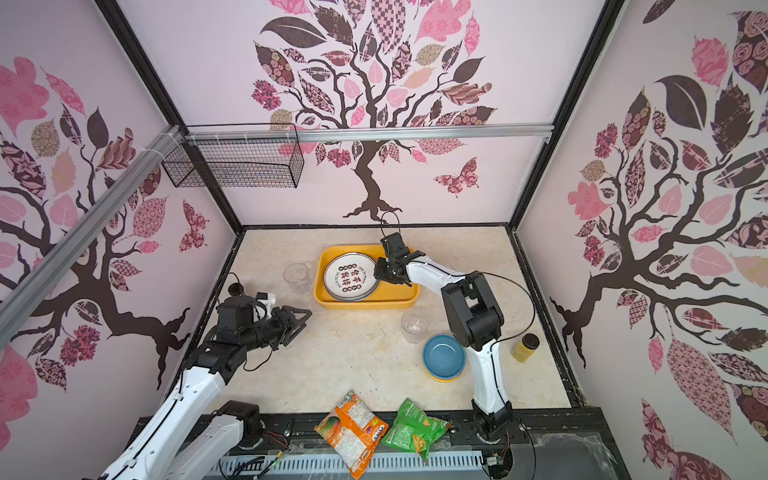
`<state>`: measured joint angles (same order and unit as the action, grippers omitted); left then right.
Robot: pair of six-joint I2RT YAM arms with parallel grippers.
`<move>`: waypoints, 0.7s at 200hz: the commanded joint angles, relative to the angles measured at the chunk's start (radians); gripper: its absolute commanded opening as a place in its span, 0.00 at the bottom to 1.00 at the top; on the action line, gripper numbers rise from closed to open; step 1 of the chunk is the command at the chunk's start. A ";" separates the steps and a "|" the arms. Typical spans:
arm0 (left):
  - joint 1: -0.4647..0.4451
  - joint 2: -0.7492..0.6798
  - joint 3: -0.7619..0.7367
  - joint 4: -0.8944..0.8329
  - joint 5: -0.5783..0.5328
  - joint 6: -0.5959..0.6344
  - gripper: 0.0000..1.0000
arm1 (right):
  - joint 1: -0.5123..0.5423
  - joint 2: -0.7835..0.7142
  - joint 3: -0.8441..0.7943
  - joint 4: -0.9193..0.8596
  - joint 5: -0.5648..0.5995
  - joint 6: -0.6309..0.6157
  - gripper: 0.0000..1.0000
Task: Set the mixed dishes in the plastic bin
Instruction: 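Open the right gripper and move it to the bowl stack while the left withdraws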
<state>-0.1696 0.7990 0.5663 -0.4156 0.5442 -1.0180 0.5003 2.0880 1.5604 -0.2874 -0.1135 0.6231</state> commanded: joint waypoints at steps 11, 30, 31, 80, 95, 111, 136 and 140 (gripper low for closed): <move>0.005 0.018 -0.025 0.029 0.008 0.023 0.61 | 0.007 -0.075 -0.024 -0.040 0.062 -0.038 0.38; 0.004 0.037 -0.015 0.024 0.013 0.040 0.67 | 0.008 -0.129 -0.061 -0.043 0.077 -0.044 0.41; 0.005 0.038 -0.014 0.025 0.014 0.042 0.67 | 0.008 -0.133 -0.064 -0.043 0.077 -0.044 0.41; 0.000 0.121 0.047 0.005 0.060 0.119 0.70 | 0.009 -0.285 -0.172 -0.070 0.111 -0.059 0.48; -0.006 0.143 0.072 -0.011 0.057 0.145 0.71 | 0.009 -0.317 -0.179 -0.109 0.117 -0.075 0.50; -0.013 0.172 0.093 -0.012 0.064 0.155 0.77 | 0.008 -0.361 -0.211 -0.120 0.124 -0.073 0.54; -0.036 0.220 0.134 -0.003 0.068 0.180 0.78 | 0.007 -0.449 -0.277 -0.121 0.129 -0.066 0.63; -0.044 0.228 0.144 -0.006 0.066 0.187 0.78 | 0.007 -0.462 -0.285 -0.125 0.129 -0.068 0.63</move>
<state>-0.1890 0.9936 0.6281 -0.4274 0.5968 -0.8890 0.5030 1.7210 1.3178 -0.3595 -0.0078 0.5629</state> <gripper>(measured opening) 0.775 0.612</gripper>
